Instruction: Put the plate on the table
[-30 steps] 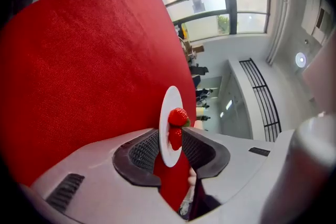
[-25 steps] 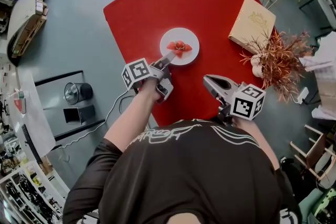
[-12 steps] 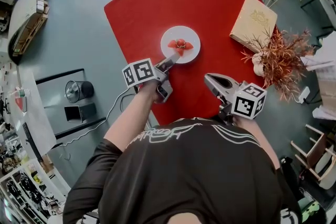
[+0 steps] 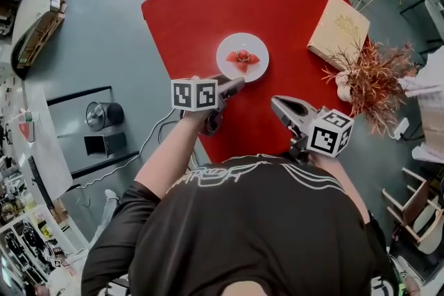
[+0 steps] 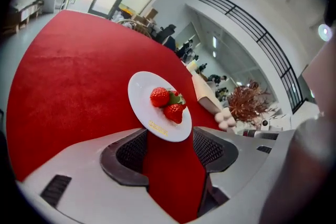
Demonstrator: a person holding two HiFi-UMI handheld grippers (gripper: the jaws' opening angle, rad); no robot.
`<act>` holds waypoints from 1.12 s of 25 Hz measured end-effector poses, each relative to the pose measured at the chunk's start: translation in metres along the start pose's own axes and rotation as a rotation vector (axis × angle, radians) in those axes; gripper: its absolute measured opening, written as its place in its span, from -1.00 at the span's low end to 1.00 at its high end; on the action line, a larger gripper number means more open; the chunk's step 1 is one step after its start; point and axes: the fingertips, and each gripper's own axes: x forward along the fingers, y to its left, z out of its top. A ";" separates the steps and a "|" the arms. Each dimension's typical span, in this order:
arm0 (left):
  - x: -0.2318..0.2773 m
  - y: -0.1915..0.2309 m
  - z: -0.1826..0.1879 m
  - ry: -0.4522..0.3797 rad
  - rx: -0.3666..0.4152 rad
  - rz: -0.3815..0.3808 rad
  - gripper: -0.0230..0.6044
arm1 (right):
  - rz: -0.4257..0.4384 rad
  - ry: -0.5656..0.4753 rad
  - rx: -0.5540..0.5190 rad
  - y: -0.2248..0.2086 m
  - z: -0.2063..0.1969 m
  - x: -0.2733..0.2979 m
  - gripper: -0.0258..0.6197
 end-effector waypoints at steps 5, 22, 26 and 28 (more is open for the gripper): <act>0.000 0.003 -0.009 0.105 0.175 0.102 -0.10 | 0.003 0.007 -0.005 0.001 -0.002 0.001 -0.90; -0.052 -0.038 -0.006 -0.003 0.216 -0.045 -0.22 | 0.011 -0.024 -0.047 0.033 -0.010 0.004 -0.90; -0.086 -0.089 -0.002 -0.104 0.283 -0.202 -0.48 | 0.007 -0.056 -0.085 0.053 -0.008 -0.004 -0.90; -0.104 -0.108 -0.003 -0.137 0.320 -0.240 -0.72 | 0.000 -0.079 -0.108 0.065 -0.003 -0.010 -0.90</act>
